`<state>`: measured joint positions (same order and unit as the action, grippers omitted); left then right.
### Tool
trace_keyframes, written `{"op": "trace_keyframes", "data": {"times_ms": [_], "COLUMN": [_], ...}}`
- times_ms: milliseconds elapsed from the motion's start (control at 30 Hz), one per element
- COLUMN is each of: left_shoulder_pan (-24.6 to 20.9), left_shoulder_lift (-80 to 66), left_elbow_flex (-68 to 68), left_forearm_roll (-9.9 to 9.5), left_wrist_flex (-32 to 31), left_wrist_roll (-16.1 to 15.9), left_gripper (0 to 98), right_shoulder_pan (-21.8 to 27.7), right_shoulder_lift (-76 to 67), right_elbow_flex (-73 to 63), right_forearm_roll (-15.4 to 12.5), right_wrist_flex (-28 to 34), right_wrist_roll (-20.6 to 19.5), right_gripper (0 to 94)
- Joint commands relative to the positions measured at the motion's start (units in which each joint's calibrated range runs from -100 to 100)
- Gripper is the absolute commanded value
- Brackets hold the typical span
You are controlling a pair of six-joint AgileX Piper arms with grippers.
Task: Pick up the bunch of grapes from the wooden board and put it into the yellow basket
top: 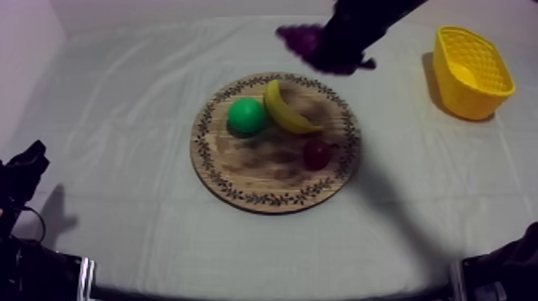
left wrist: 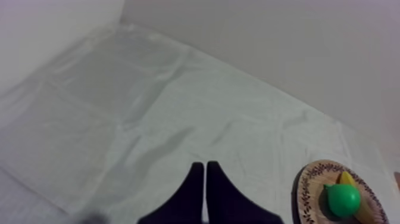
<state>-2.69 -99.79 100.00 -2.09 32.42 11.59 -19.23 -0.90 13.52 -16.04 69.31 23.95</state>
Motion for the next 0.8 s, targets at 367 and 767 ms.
{"op": "trace_keyframes", "data": {"times_ms": [367, 767], "left_shoulder_pan": [-0.03, -0.03], "left_shoulder_lift": [0.05, 0.05], "left_elbow_flex": [0.0, 0.0], "left_forearm_roll": [0.01, 0.01], "left_wrist_flex": [-0.01, -0.01], "left_wrist_roll": [0.01, 0.01], "left_gripper": [0.1, 0.1], "right_shoulder_pan": [20.9, 29.52], "right_shoulder_lift": [3.37, 16.12], "right_elbow_flex": [-6.27, -12.29], "right_forearm_roll": [0.02, 1.65], "right_wrist_flex": [-4.04, -11.89], "right_wrist_roll": [1.07, -1.52], "right_gripper": [39.2, 41.9]}}
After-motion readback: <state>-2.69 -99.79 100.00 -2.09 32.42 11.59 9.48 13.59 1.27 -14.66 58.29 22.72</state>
